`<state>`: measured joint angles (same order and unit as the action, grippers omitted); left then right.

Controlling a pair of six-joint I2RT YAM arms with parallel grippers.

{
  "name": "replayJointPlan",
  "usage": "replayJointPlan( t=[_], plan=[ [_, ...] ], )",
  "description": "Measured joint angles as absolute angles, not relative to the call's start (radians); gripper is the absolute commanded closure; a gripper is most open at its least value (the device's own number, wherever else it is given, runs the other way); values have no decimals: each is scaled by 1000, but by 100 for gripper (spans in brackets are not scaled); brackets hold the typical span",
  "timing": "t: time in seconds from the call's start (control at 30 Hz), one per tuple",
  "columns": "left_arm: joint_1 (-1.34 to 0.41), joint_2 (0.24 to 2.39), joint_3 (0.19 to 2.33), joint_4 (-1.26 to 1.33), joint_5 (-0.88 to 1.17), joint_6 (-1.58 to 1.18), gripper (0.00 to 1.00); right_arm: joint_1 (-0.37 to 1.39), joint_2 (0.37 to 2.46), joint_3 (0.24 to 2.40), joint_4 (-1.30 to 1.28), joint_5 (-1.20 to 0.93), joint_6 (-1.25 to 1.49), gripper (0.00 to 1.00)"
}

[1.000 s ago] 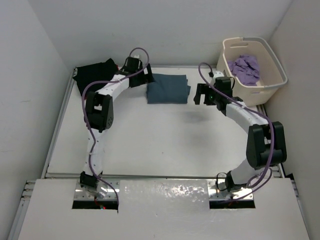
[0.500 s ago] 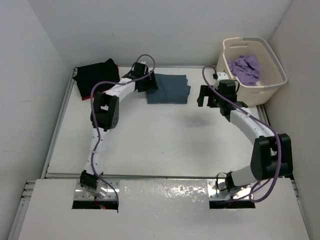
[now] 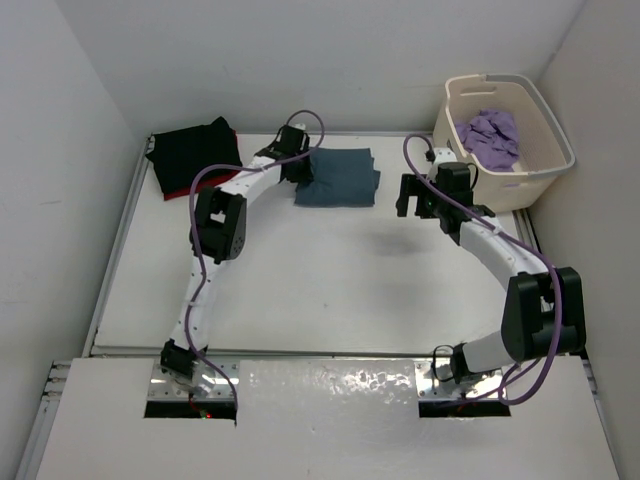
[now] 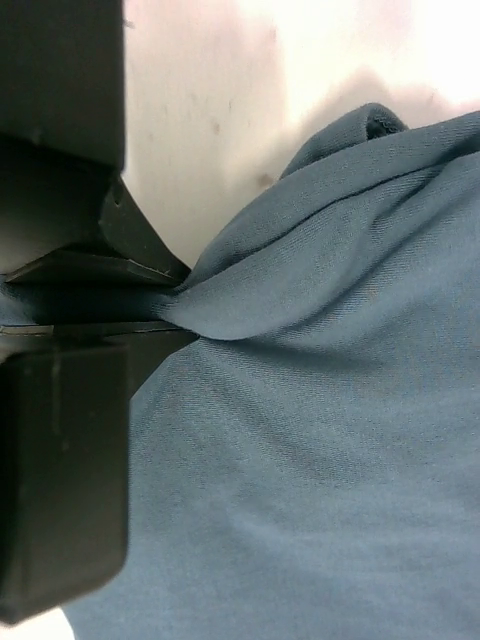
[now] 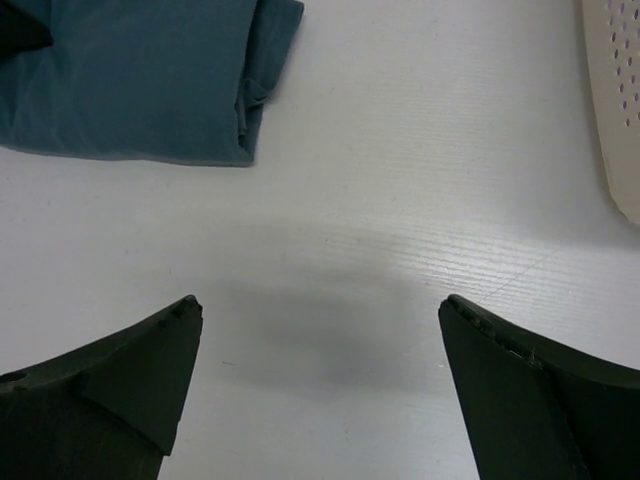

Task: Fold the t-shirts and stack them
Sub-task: Put the neatly folded tshirt into the corner of the board with the left arm

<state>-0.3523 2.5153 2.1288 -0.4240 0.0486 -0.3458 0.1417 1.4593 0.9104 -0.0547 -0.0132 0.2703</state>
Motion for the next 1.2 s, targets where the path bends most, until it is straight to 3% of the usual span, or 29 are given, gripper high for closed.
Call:
replayJointPlan(
  t=[0.7, 1.2],
  plan=[
    [-291, 2291, 2207, -465, -271, 84, 100, 142, 1454, 906, -65, 43, 228, 1],
    [-146, 2278, 2212, -475, -276, 292, 100, 142, 1471, 907, -73, 44, 216, 1]
  ],
)
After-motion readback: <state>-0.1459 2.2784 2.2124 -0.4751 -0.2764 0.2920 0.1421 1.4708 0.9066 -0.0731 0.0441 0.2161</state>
